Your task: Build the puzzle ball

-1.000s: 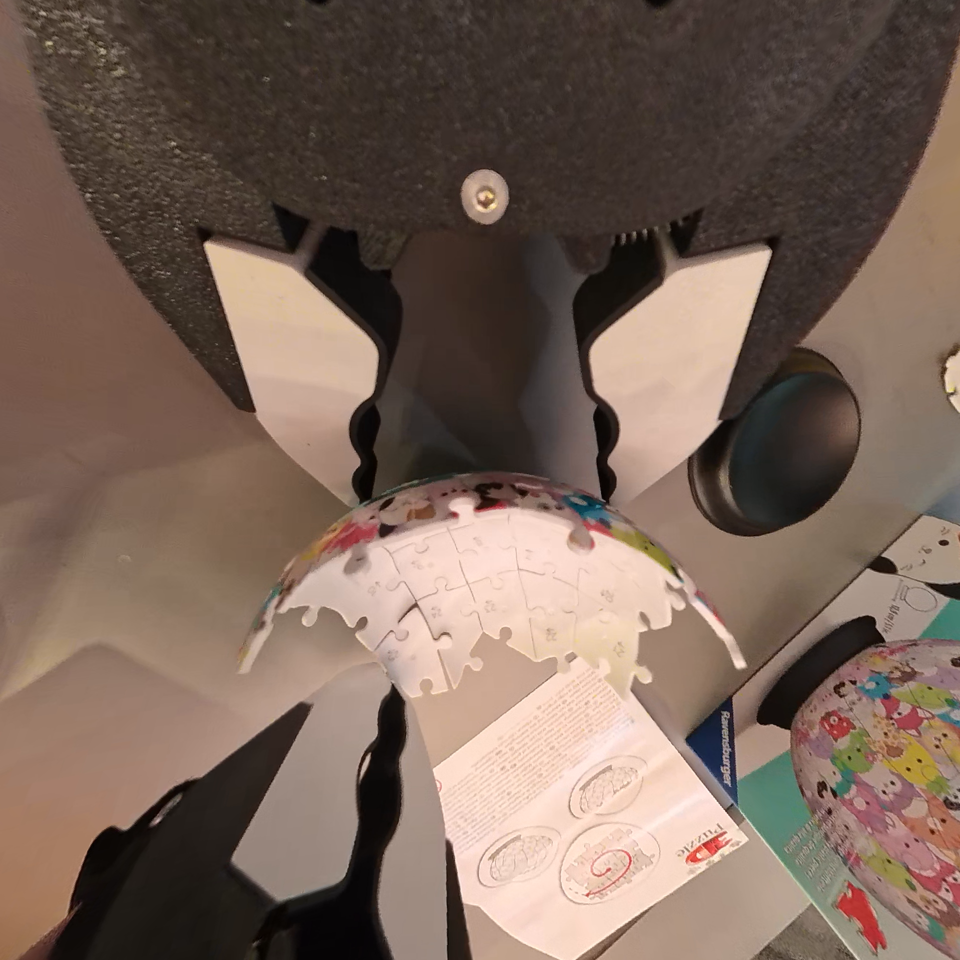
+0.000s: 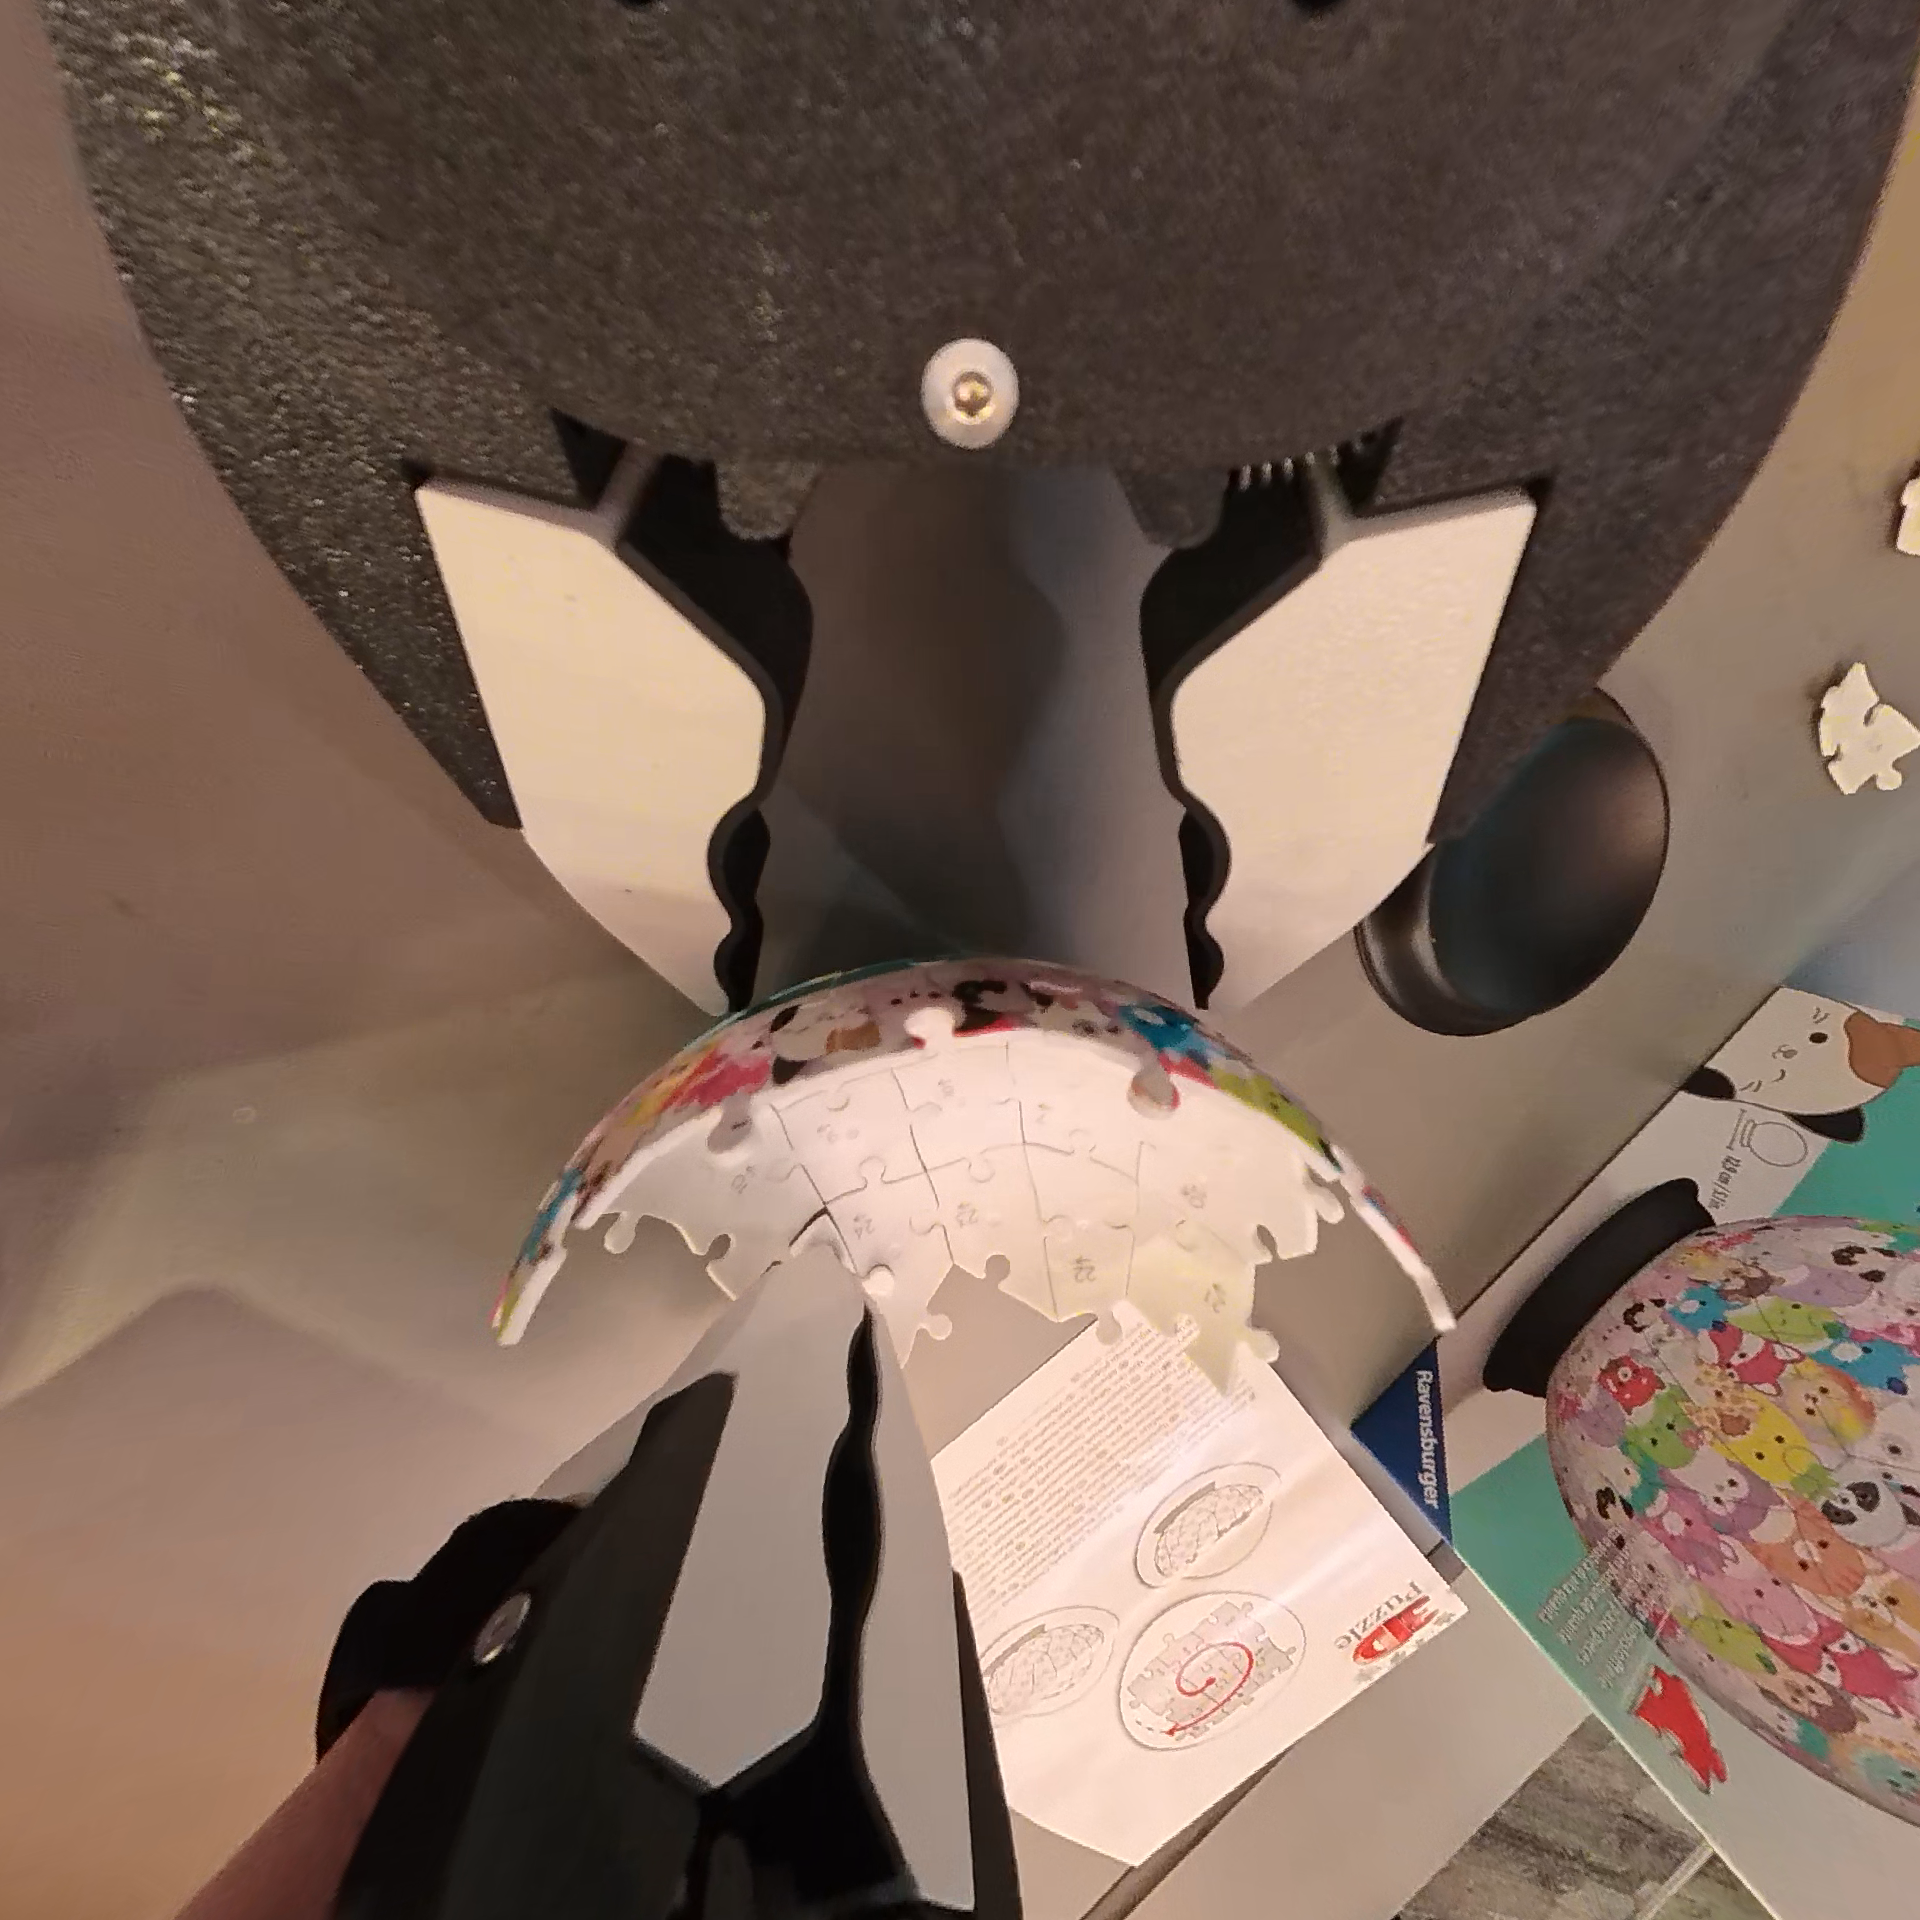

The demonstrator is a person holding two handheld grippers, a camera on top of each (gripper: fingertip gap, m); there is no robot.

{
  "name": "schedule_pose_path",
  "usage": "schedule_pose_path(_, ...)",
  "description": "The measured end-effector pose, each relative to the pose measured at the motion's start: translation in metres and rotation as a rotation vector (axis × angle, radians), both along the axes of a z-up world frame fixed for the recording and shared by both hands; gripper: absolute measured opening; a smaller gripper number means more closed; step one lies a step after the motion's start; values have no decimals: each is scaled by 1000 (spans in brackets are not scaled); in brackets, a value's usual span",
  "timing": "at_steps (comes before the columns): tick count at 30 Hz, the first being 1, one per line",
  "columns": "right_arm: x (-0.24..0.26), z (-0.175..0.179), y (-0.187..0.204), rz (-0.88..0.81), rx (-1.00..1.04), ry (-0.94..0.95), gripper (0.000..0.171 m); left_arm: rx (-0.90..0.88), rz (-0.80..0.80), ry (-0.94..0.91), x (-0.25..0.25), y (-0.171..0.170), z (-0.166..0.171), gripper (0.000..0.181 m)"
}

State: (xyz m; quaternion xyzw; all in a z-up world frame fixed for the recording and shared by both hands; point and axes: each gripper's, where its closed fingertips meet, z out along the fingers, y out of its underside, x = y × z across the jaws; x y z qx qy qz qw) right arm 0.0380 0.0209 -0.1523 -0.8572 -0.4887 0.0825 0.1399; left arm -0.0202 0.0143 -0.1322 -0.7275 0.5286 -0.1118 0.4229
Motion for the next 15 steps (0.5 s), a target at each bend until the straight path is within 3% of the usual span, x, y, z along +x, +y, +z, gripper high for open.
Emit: schedule_pose_path(15,2,-5,-2,-54,-5,32,1,21,-37,12,8,0,-3,79)
